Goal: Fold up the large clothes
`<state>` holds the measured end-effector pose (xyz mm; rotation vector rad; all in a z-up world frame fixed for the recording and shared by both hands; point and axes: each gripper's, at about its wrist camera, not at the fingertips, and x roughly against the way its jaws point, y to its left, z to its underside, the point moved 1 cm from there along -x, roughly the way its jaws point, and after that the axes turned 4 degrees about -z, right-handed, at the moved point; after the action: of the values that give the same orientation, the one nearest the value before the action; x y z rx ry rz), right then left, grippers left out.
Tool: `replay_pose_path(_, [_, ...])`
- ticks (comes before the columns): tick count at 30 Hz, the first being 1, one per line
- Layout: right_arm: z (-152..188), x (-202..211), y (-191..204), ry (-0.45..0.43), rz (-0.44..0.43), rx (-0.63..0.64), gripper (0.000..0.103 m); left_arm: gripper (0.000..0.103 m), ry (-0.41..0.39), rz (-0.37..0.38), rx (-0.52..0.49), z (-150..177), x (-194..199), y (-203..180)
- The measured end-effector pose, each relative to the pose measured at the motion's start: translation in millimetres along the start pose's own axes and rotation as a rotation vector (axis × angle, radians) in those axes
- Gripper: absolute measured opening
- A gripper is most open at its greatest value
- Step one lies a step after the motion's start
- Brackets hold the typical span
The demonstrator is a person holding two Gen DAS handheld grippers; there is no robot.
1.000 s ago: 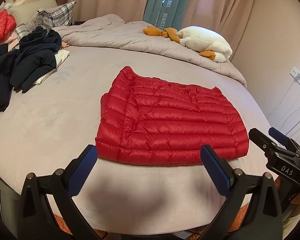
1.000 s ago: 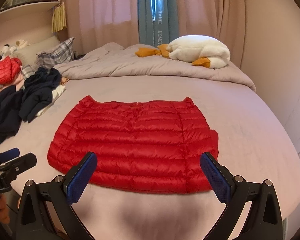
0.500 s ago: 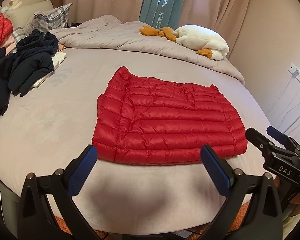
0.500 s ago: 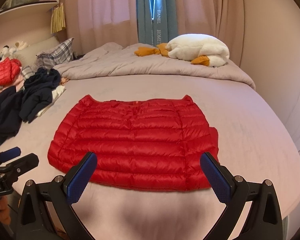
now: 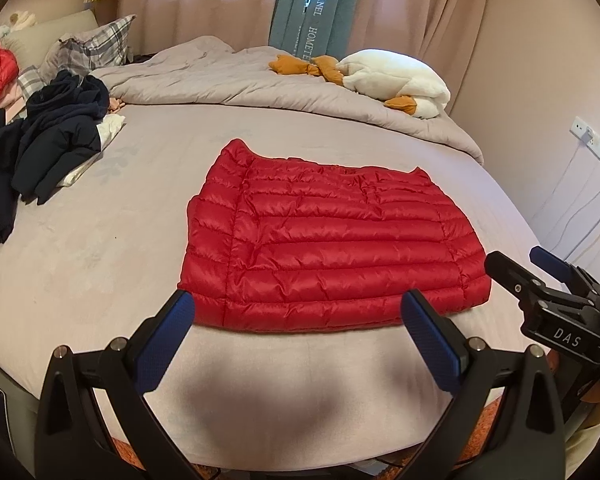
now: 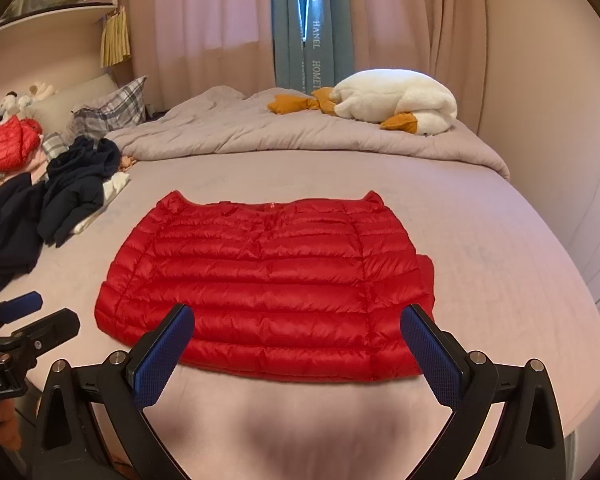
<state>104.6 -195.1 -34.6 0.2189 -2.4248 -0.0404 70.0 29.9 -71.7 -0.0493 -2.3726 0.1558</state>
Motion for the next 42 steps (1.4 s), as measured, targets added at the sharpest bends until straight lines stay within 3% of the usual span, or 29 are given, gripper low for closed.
replay_pose_path(42, [6.1,0.8,-12.6,0.010,0.027,-0.035,0.102,0.103,0.018,0.005,-0.030,1.8,-4.9,-12.8])
